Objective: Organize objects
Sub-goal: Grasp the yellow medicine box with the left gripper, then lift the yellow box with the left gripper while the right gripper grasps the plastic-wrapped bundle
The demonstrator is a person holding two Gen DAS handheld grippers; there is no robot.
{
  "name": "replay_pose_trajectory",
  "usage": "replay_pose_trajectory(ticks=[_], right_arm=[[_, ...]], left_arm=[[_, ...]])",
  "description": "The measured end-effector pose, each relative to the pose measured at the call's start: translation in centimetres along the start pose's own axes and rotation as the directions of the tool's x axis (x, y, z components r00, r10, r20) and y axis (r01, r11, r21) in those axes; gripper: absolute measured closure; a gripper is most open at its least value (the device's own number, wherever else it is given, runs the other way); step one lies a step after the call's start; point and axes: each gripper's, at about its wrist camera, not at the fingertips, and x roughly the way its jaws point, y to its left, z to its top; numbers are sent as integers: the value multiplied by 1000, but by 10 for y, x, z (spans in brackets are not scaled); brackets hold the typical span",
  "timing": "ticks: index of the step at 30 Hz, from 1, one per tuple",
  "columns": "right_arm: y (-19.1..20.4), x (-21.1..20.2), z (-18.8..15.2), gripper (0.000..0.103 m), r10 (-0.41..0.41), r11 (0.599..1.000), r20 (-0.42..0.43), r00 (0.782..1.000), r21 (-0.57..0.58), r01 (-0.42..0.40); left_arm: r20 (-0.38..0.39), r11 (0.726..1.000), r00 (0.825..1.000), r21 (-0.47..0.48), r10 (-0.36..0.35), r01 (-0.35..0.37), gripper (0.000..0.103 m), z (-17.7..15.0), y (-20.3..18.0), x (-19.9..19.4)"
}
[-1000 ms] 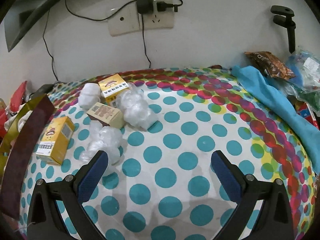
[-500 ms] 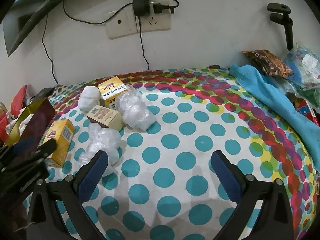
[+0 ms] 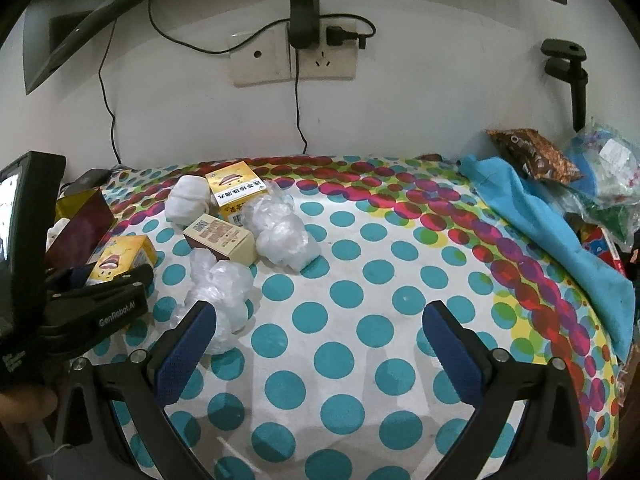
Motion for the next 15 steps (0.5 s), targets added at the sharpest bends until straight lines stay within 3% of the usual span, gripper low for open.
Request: replay_pose_trajectory(ticks=[7,15], right_arm=[[3,-2,1,0,11,1000,14,1000,-18,-10],[5,1,1,0,45,999,-5,999,-30,-46]], left_arm=[[128,1000,991,-3,-28,29,52,-23,8,-68],[181,999,983,-9,-33,35,52,-79,28,-128]])
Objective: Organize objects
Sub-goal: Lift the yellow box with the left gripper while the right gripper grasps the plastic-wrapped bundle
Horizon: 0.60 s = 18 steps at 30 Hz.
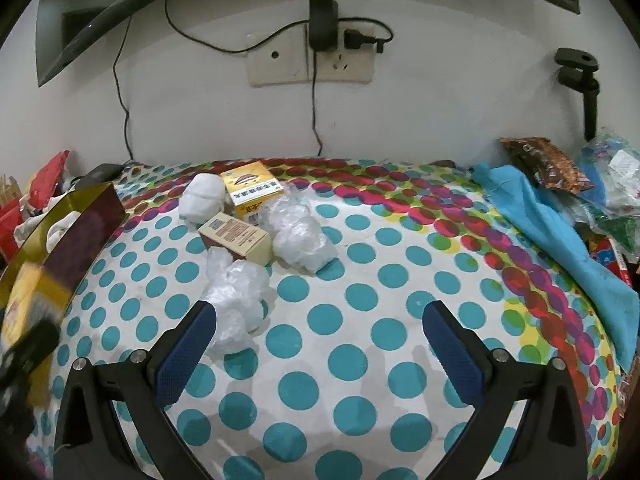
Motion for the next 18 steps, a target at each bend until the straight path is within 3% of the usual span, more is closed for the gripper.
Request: replay_pose_trajectory(ticks=[6,15,18], right_arm=[[7,5,-1,0,18,999,-27,999,-35,-19],[49,6,-6,1,16,973,-22,1000,-229,-21],[59,16,-2,10,48,975,-63,997,-212,-60]], left_arm=[[9,999,1000,-22,-23,23,52,-26,19,-29],[35,998,998,-28,-52,53,52,-37,31,-44],[37,996,997,-45,-70,71,52,-38,34,-44]])
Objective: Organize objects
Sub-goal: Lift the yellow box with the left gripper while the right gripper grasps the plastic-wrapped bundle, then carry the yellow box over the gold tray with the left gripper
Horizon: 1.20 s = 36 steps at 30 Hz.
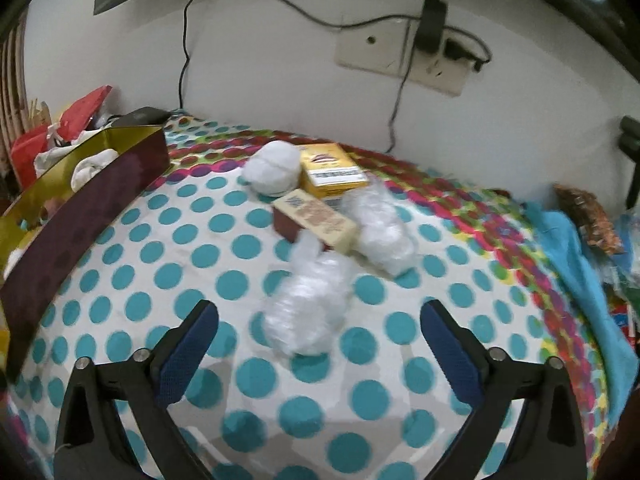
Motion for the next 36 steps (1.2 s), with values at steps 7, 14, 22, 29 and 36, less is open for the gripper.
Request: replay_pose_trajectory(ticks=[7,14,22,29,36], right_arm=[[3,26,5,68,13,999,-94,996,48,-9],[-11,16,3,68,8,994,-48,999,113,-3],[-16,14,2,66,-2,991,-45,999,134,8],[-16,14,1,65,6,991,-47,999,135,1],[-16,14,1,64,9,991,-39,999,135,-3]], left_arm=[[-5,999,1000,-21,-29,29,52,0,4,2],[16,1000,1000,-17,-18,18,52,2,6,-3],[41,999,999,-43,24,-22,52,13,24,-10],[38,983,988,-108,153,-148,52,30,72,-10],[-7,952,963,-146,271,-269,52,35,120,-9]])
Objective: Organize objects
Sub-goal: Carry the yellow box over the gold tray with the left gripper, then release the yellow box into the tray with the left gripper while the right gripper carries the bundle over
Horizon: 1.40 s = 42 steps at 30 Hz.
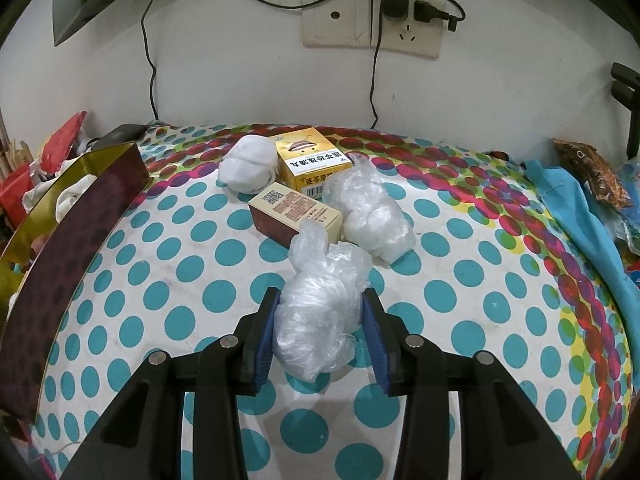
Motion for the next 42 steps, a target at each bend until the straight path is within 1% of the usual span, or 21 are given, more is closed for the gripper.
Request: replay_pose_trajectory(ticks=[3,7,13,16,18,19,20,24,31,34,37,39,42], right_arm=[[0,-2,0,64,4,1000,3,1000,3,-4],[1,-2,-1,63,10,1000,-1,1000,1,-10],[2,-4,-3,63,6,1000,2,1000,-8,-6],[2,-4,-3,63,-3,1000,4,1000,-8,3],[3,-4,-4,63,-8,1000,2,1000,-11,8],[3,-4,-4,63,-10,1000,1,1000,-15,10],[4,-4,-4,63,-14,1000,0,1000,-20,14],[8,-4,-4,63,-30,999,1,1000,-35,30],[8,-6,-5,63,-45,998,9,999,-35,45],[10,-8,-7,63,-42,998,9,999,-37,43],[22,-14,-7,63,-22,999,19,1000,-49,23],[38,-25,-2,63,13,998,44,999,-62,-10],[72,-45,12,63,85,992,79,993,-95,-77]], left_arm=[[-19,1000,1000,-7,24,-24,51,-5,11,4],[-36,999,999,-7,34,-34,51,-11,17,6],[-33,999,998,5,45,-45,51,-13,15,6],[-30,999,999,-11,36,-37,50,-13,18,5],[-27,1000,1000,-22,8,-9,45,-14,19,4],[-24,1000,1000,-17,1,-1,36,-14,19,2],[-20,1000,1000,-9,-3,3,31,-16,18,0],[2,1000,1000,13,-18,18,31,-21,17,-12],[13,999,1000,-36,-26,27,30,-41,40,-41],[39,999,999,-47,-17,19,30,-48,50,-54],[72,999,997,-27,29,-27,30,-54,59,-62],[81,998,995,-42,50,-47,30,-56,65,-63],[57,996,998,-83,34,-29,30,-58,72,-57]])
